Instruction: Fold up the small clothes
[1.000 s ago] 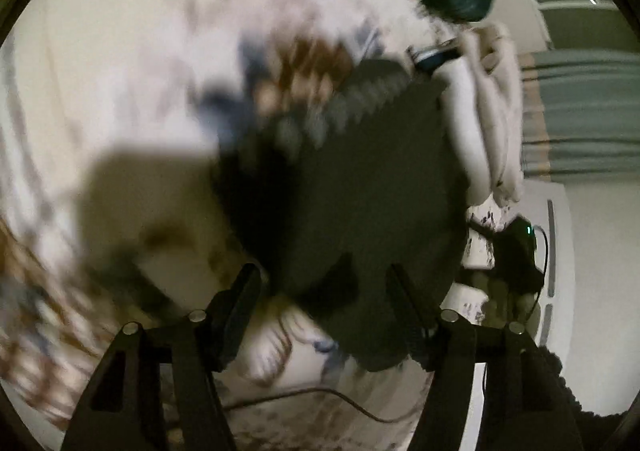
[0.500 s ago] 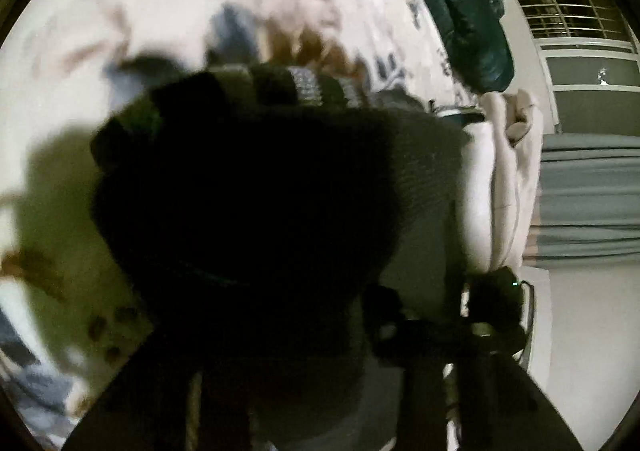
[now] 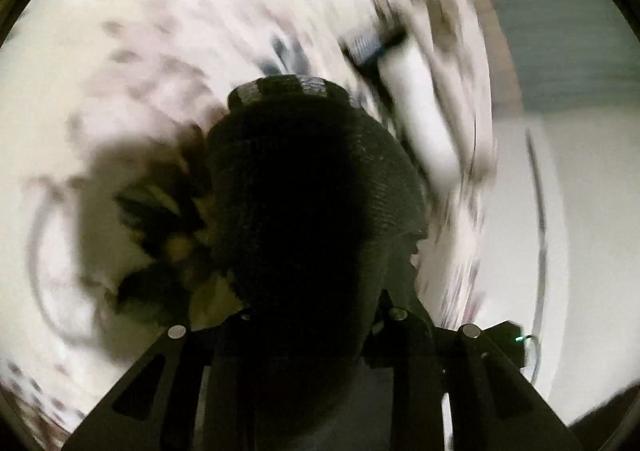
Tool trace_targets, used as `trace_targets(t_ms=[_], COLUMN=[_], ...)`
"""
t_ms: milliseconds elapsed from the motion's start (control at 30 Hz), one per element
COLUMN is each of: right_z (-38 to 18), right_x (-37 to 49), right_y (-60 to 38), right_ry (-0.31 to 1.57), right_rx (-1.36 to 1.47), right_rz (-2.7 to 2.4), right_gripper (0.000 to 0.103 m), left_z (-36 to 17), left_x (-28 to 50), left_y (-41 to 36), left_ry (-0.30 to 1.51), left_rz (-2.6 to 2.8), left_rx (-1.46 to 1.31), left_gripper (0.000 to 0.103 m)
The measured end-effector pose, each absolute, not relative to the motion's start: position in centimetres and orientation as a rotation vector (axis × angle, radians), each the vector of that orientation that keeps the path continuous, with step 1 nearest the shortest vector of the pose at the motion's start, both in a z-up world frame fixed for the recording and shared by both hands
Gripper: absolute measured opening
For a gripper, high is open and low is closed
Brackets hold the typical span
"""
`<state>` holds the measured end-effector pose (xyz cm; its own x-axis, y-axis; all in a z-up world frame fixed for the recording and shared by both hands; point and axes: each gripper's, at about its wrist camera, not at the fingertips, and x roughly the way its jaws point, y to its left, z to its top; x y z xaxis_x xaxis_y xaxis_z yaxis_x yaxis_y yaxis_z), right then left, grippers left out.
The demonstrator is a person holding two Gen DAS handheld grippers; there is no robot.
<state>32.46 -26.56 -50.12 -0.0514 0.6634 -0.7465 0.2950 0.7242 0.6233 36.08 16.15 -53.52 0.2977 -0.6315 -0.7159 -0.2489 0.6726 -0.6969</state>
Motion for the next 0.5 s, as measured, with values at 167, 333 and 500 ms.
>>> trace_targets(t_ms=[167, 333, 500], right_z=[-54.1, -53.5, -47.3], right_x=[25.2, 25.5, 28.2], right_y=[-25.3, -27.3, -27.9], right_ry=[1.724, 1.759, 1.743], right_rx=[0.768, 0.738, 0.513], right_rz=[0.225, 0.141, 0.139], right_gripper=[0.022, 0.051, 0.061], left_z=[-58.1, -57.0, -53.4], left_x=[35.1, 33.0, 31.5], left_y=[15.6, 16.6, 16.9], left_ry=[1.393, 1.299, 1.258], left_rz=[-0.308, -0.245, -0.116], left_rx=[-0.804, -0.899, -0.77], left_gripper=[0.048, 0.051, 0.052])
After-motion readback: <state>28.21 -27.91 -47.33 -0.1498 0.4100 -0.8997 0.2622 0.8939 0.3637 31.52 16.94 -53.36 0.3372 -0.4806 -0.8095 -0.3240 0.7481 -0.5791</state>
